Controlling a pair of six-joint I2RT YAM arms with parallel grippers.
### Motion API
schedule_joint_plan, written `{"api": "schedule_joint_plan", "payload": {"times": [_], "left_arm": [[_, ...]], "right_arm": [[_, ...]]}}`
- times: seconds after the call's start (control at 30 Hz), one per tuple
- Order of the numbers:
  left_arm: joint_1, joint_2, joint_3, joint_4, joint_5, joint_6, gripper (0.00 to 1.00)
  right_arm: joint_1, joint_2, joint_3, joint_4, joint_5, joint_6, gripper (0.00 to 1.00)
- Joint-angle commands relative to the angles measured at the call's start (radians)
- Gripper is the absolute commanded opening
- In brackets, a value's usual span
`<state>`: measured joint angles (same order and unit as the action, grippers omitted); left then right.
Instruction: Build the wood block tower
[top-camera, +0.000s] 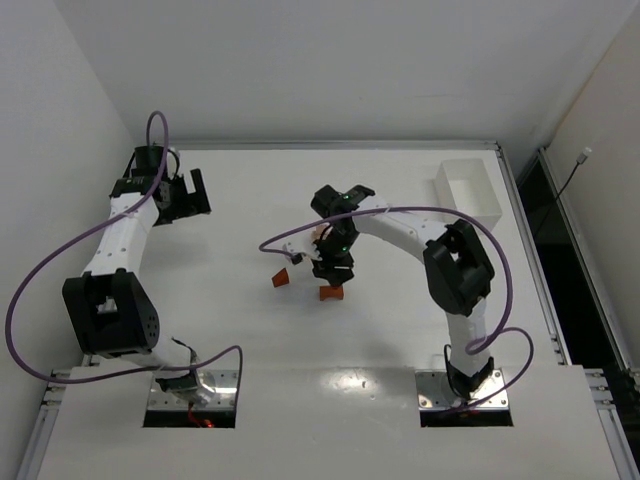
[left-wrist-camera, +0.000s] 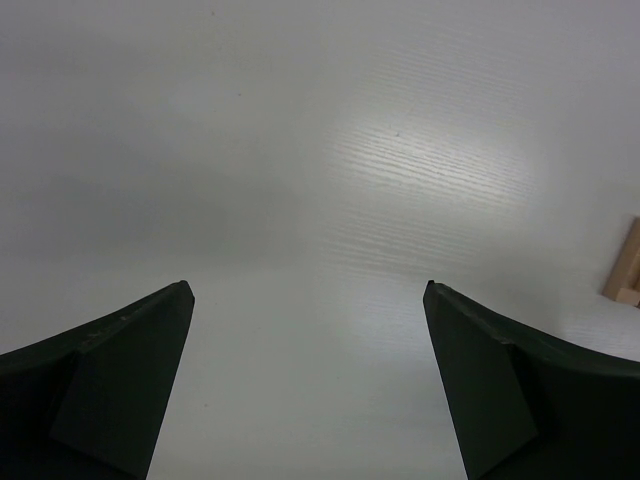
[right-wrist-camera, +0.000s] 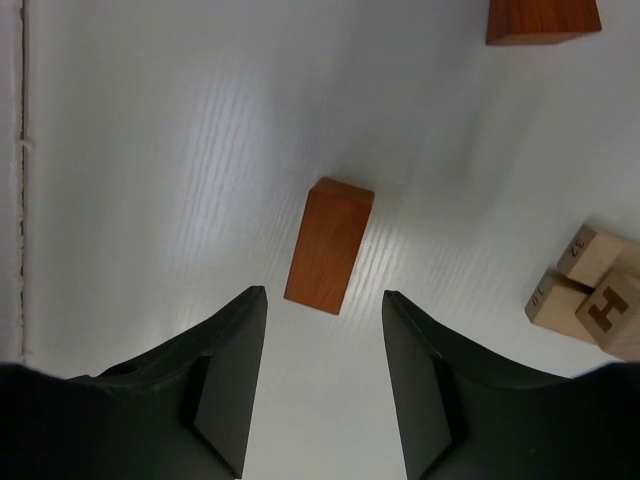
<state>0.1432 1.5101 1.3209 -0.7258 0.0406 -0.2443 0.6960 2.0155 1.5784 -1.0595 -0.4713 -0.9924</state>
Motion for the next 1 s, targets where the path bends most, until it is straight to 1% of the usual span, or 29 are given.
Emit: {"api": "schedule_joint_plan", "payload": {"times": [0.0, 0.23, 0.6, 0.97], "left_arm": [[-0.007, 0.001, 0.031, 0.032, -0.015, 0.004, 1.0], [-0.007, 0.001, -0.008, 0.042, -0.025, -0.006, 1.0], [-0.007, 0.001, -0.019, 0.06, -0.016, -0.006, 1.0], [-0.007, 0.019, -0.019, 0.06, -0.005, -0.006, 1.0]], "right_arm": [[0.036, -0.023, -0.017, 0.064, -0.01, 0.064, 0.47], [0.072, -0.023, -0.064, 0.13, 0.023, 0.161, 0.47], [0.054, -0.003, -0.132, 0.205, 0.062, 0.192, 0.47], [0.054, 0.046, -0.104, 0.214, 0.062, 0.225, 0.46]]}}
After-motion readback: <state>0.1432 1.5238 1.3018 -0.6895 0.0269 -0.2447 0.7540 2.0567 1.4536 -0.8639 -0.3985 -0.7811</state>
